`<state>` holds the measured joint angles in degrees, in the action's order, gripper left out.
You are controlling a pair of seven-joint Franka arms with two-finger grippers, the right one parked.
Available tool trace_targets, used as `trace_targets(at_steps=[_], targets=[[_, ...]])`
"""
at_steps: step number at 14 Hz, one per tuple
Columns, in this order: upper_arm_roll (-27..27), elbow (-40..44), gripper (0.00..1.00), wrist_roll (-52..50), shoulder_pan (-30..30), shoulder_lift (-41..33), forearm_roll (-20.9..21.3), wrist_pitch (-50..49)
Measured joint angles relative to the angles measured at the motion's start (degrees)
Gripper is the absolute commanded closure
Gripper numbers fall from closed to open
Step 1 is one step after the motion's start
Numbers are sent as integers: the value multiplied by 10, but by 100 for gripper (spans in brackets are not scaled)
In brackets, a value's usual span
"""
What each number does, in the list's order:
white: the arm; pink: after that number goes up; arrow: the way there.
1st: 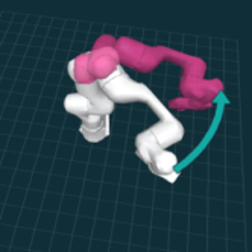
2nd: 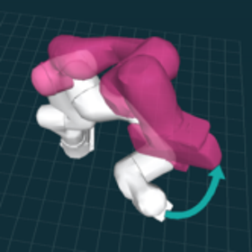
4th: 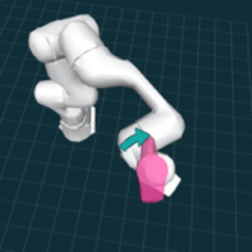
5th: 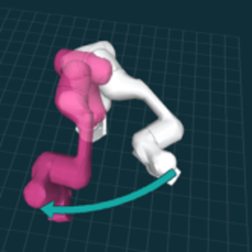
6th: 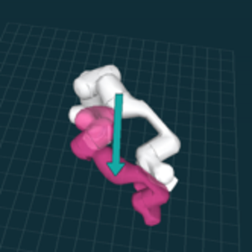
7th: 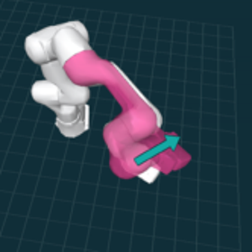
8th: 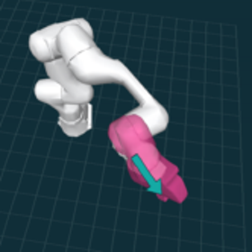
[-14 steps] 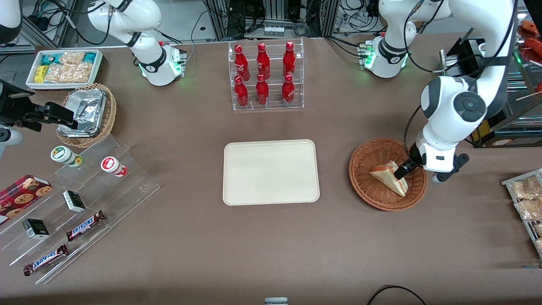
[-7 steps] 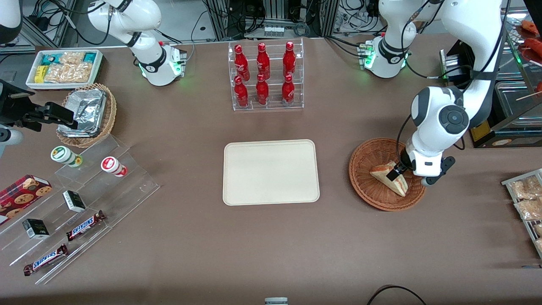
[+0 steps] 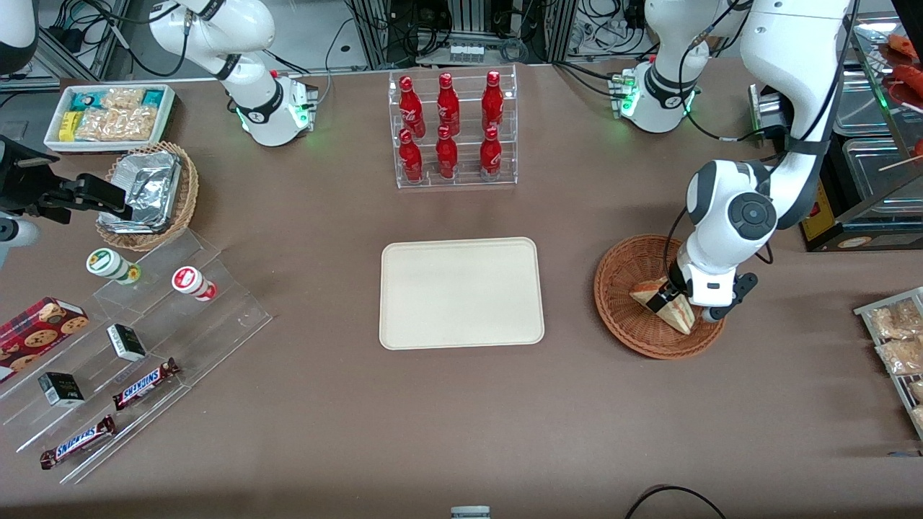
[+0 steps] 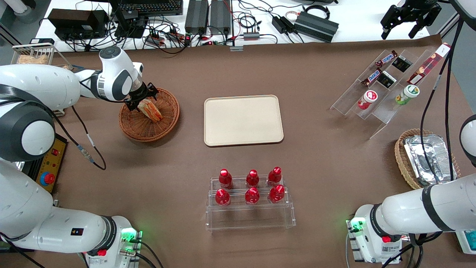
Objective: Place sandwich from basket to tray
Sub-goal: 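Lower the left gripper and close it on the wrapped sandwich, then lift the sandwich and carry it over the cream tray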
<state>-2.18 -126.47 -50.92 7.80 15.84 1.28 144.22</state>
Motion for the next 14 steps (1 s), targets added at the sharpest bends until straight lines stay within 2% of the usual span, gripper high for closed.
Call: trace_targets(at_steps=[1,2,3,4,9,11,14], targets=[[0,0,56,0,0,3,0,1],[0,0,78,0,0,6,0,1],[0,0,94,-1,0,8,0,2],[0,0,100,-1,0,9,0,2],[0,15,100,0,1,-3,0,-35],[-3,50,100,1,11,-24,0,-92],[-7,158,100,1,50,-35,0,-235]])
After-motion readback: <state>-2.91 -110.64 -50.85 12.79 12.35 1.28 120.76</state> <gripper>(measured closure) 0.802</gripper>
